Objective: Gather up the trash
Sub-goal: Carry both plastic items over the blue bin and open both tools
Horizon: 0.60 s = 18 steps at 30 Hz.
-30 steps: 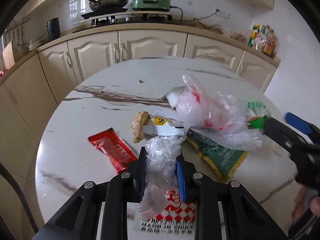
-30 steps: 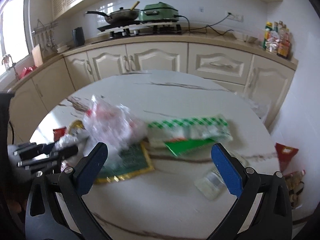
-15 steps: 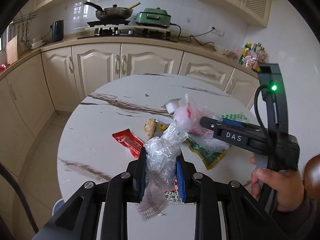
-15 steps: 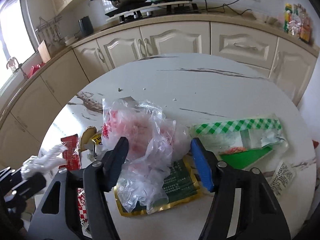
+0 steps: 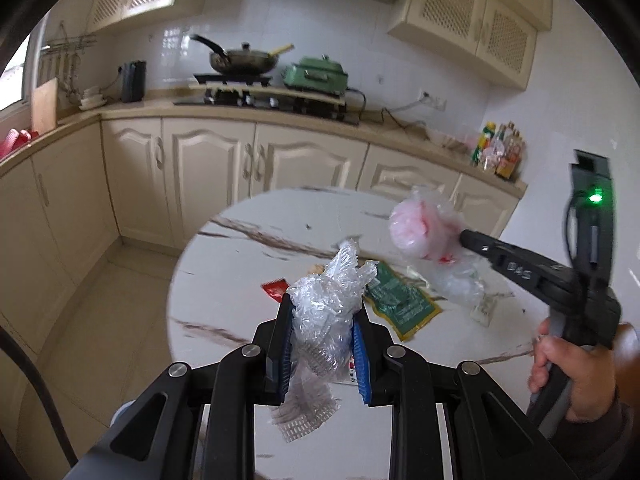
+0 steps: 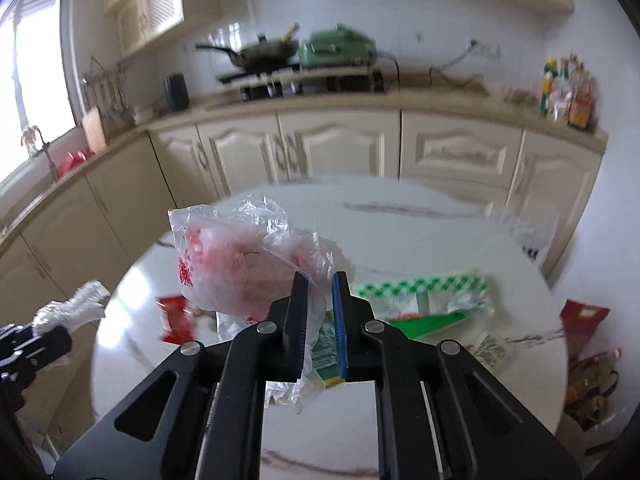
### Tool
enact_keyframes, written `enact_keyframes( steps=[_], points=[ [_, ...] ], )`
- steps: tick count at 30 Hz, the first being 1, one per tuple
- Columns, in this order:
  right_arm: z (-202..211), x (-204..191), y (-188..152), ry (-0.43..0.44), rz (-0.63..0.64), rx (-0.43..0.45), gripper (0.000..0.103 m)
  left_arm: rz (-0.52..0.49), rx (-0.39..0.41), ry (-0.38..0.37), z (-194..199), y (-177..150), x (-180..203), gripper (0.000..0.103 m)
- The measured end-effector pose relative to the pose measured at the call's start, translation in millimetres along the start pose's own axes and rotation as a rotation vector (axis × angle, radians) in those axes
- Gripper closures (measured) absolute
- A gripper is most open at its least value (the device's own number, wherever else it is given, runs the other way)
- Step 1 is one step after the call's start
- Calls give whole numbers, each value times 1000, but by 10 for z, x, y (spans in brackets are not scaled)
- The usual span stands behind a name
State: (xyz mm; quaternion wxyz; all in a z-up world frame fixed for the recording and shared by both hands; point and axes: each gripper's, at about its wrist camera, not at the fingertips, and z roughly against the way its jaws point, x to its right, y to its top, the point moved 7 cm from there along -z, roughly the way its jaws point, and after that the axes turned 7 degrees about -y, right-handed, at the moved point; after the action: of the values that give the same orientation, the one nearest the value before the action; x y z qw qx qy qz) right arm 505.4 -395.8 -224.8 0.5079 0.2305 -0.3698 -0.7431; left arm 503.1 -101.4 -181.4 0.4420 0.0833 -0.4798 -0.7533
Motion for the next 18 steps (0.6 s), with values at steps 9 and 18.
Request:
enact_keyframes(
  steps=[9,18],
  points=[
    [927,-1177,222,174,149,149,91,50,105,98,1116,-237,-520,81],
    [952,-2885,-285,389,349,85,91,193,95,297,1927,-874,-1497,81]
  ],
)
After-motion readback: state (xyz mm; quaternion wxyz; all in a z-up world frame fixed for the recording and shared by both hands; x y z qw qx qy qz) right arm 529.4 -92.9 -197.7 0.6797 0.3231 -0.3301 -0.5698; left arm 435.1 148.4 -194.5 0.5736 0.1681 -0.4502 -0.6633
